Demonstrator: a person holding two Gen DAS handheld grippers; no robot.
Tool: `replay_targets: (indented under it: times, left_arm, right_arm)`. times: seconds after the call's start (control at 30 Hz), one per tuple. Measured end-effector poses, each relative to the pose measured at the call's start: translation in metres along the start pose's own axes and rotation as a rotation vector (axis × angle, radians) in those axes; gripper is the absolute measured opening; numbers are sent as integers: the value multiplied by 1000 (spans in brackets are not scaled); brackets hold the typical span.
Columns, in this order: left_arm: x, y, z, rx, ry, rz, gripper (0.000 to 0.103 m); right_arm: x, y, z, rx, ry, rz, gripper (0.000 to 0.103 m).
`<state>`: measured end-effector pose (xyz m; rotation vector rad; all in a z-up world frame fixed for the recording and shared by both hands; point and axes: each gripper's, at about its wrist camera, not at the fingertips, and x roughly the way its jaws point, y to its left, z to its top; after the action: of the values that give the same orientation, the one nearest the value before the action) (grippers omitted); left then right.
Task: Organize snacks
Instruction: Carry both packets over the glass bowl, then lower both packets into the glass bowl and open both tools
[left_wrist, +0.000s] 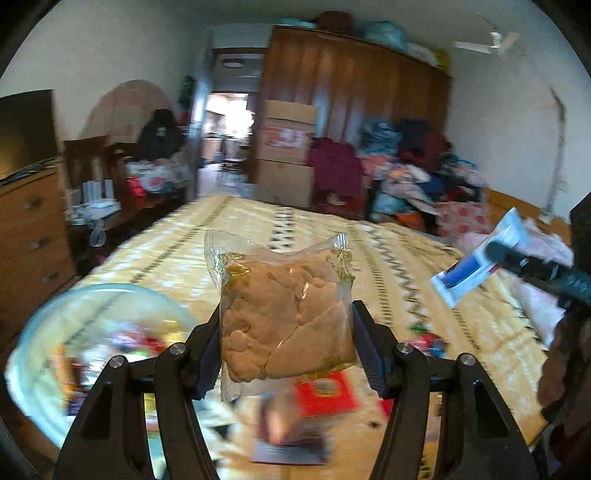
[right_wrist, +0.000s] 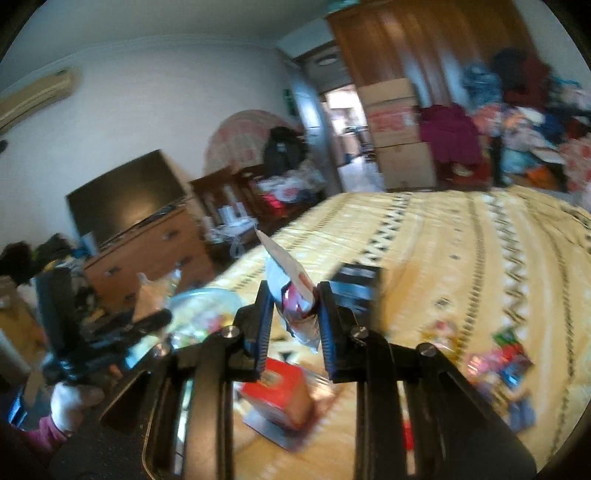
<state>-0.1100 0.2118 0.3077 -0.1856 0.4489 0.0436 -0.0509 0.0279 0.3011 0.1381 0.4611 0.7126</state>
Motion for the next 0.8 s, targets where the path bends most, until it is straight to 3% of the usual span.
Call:
replay_targets:
  times: [0.13,0.37,0.8]
  left_arm:
    - [0,58,6,-52,14,116,64]
    - [5,133,3,-111,38,242,64]
    - [20,208,-18,-208,96,316,64]
  right_arm:
    - [46,40,15,-38,35,83,24]
    - [111,97,17,-97,121,180,24]
    - [197,177,1,-204,272,258,24]
